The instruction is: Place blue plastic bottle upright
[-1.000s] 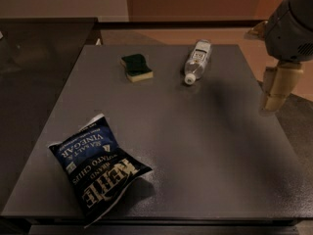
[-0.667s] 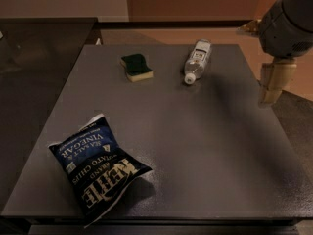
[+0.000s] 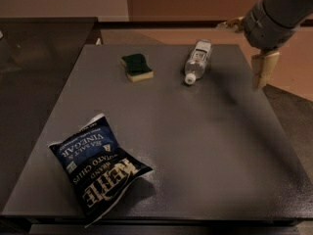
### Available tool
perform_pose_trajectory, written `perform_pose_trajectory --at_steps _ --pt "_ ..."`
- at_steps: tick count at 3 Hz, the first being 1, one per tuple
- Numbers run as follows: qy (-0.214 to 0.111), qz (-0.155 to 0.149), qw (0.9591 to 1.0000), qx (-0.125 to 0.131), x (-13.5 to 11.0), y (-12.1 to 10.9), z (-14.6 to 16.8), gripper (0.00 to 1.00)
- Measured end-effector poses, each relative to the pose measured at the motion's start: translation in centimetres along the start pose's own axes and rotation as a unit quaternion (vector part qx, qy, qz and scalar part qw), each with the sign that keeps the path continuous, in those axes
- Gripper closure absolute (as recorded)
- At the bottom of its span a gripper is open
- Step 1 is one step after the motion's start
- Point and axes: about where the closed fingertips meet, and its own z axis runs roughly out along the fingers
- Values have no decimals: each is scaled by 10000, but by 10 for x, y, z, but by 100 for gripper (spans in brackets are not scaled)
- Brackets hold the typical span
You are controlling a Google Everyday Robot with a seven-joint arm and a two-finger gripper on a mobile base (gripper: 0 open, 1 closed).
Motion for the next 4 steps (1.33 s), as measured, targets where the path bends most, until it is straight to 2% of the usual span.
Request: perform_pose_trajectory --at_steps 1,2,3,4 --pt "61 -885 9961 14 4 -22 22 0" --pt "151 -1677 9857 52 7 -43 39 0" --pt "281 -2513 9675 15 6 -59 55 0" --pt "374 -3194 9468 -165 5 -70 73 0"
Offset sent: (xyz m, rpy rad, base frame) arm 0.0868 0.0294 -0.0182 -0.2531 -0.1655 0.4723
